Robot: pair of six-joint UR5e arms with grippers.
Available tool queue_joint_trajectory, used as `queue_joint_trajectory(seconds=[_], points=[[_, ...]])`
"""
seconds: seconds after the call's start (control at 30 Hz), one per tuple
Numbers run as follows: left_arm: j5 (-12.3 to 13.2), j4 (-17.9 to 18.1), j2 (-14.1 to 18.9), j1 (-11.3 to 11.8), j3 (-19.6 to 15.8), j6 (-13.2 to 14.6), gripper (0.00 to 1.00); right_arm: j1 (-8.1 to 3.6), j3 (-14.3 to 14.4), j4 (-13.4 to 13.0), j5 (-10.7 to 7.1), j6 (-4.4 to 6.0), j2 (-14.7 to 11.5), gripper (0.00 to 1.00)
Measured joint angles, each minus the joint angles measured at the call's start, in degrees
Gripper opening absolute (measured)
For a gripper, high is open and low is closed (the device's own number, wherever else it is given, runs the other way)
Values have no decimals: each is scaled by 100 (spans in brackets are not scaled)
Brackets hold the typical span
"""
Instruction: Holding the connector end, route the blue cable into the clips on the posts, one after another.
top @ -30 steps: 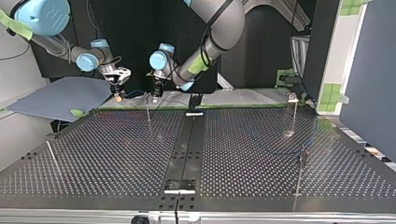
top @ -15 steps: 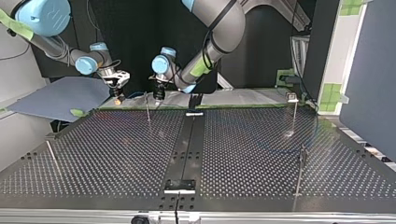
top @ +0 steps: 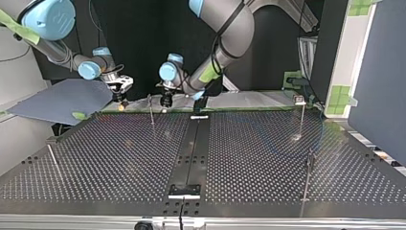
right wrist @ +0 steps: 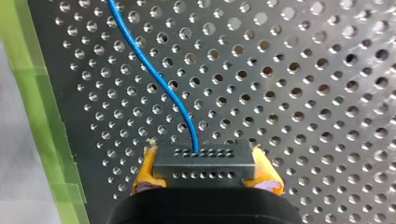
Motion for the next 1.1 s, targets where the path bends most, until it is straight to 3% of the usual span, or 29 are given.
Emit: queue_joint_trajectory(seconds=[0.5,0.83,0.9,0.93,1.0,1.03,1.1], points=[[80,-20,1,153,260,3,0,43,-393,214,-111,60,51,0],[74,-36,0,176,290,4,2,46,-503,267,-165,111,71,0],[99,-83,1,177,289,7,22,46,-512,271,-167,115,71,0],[114,-111,1,177,289,9,22,46,-513,272,-167,116,72,0],[151,-190,5,178,290,17,48,46,-516,274,-168,117,72,0],[166,-225,5,179,290,24,48,46,-516,276,-168,118,72,0],[183,-319,6,179,290,63,60,46,-517,282,-168,118,73,0]])
